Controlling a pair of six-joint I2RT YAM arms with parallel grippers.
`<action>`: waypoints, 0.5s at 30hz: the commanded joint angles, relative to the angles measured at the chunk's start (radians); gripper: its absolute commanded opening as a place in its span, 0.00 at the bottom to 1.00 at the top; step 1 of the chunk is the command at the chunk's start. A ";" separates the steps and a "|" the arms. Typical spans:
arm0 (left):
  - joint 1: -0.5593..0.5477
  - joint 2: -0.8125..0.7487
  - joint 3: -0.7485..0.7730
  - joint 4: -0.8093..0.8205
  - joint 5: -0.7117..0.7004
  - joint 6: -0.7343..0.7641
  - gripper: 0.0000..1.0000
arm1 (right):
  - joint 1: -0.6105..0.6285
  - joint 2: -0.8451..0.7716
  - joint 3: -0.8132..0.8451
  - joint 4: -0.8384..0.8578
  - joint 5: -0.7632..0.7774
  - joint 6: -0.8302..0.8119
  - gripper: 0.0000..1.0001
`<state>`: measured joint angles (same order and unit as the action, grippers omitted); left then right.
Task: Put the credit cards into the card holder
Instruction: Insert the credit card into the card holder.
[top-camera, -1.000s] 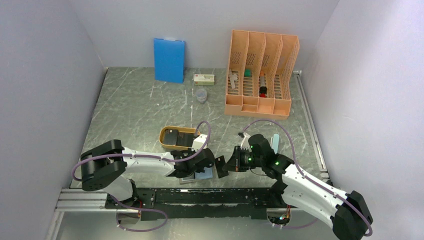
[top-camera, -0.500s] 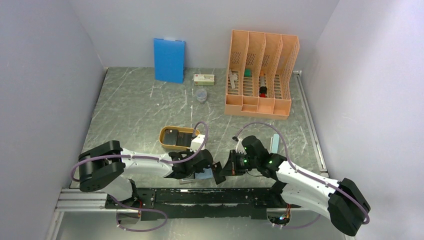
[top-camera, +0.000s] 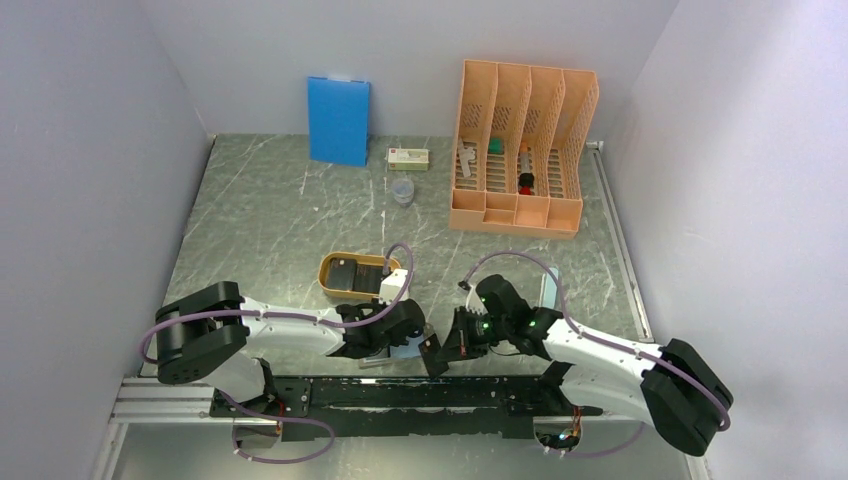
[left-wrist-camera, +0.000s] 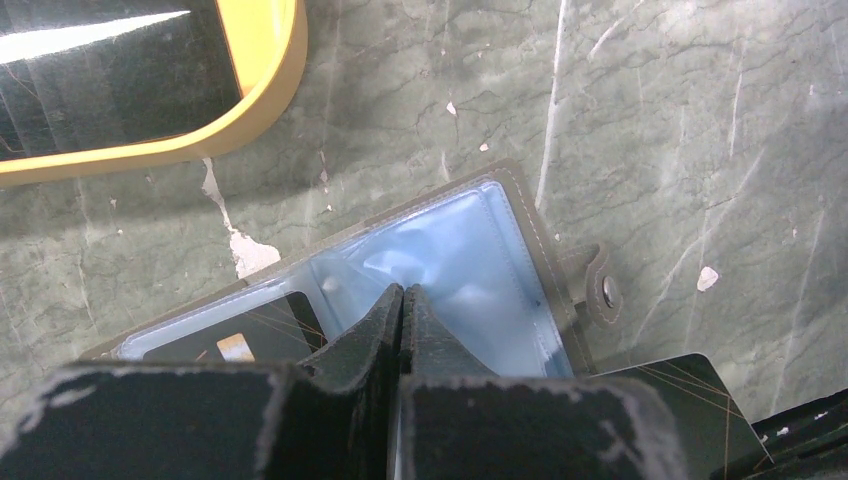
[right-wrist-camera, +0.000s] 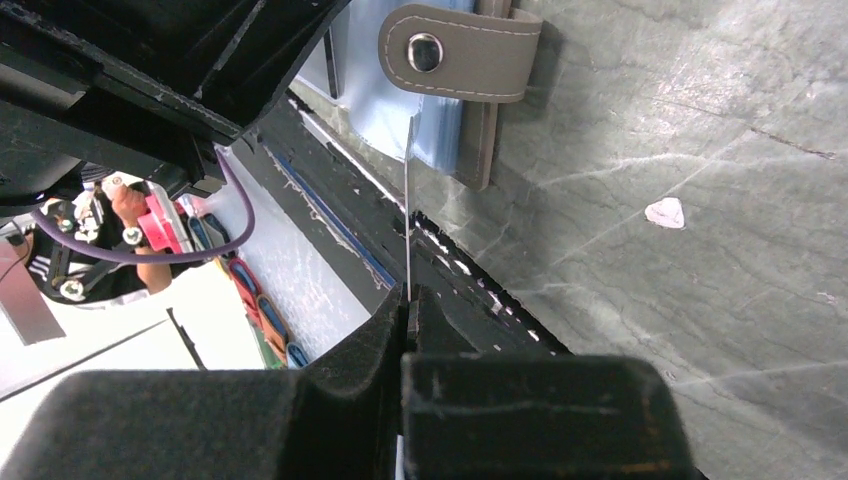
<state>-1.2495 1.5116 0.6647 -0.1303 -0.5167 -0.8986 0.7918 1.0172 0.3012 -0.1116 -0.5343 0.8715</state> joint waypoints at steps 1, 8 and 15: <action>-0.001 0.059 -0.052 -0.084 0.041 -0.009 0.05 | 0.010 0.012 -0.015 0.050 -0.027 0.023 0.00; -0.002 0.060 -0.058 -0.088 0.035 -0.012 0.05 | 0.017 -0.057 -0.017 0.019 0.000 0.039 0.00; -0.002 0.063 -0.068 -0.081 0.037 -0.023 0.05 | 0.019 -0.151 -0.034 -0.074 0.011 0.040 0.00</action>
<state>-1.2507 1.5105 0.6590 -0.1230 -0.5209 -0.9070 0.8036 0.8951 0.2920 -0.1375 -0.5255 0.9009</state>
